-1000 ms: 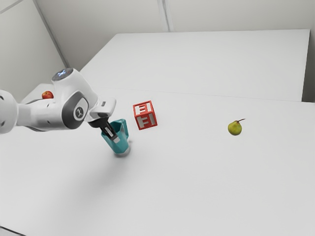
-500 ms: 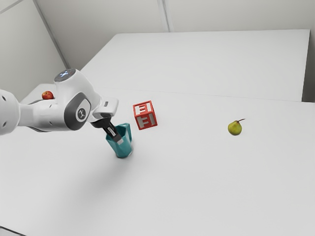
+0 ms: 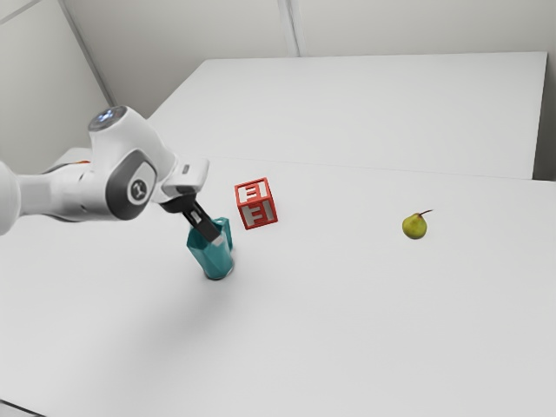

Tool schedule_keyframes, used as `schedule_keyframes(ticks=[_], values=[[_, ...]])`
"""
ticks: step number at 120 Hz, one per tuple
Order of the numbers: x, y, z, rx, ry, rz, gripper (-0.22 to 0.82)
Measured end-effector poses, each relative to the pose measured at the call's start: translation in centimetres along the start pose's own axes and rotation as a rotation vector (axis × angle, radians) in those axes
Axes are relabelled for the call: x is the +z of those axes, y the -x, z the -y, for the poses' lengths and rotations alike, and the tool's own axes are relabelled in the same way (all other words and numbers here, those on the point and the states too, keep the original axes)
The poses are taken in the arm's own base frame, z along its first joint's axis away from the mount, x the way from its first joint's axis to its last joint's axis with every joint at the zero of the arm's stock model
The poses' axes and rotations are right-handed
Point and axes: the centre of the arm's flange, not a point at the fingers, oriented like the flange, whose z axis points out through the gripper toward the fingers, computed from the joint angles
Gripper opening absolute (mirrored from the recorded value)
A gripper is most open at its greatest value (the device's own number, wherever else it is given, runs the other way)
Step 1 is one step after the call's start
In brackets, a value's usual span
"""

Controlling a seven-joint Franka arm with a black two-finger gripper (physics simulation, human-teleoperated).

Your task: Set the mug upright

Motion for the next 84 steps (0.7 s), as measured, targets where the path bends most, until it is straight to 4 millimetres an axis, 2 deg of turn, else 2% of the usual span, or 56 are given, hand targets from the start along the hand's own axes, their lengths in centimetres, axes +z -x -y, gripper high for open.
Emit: schedule_keyframes(ticks=[12,29,69,84], values=[[-2.4,-1.2,0.1,0.004,-0.006,-0.020,0.54],[-5.5,-3.7,1.6,-0.012,0.004,-0.022,0.57],[-9.7,-9.9,6.6,-0.117,0.074,0.095,0.60],[-10.0,-11.4,8.0,-0.164,0.104,0.157,0.60]])
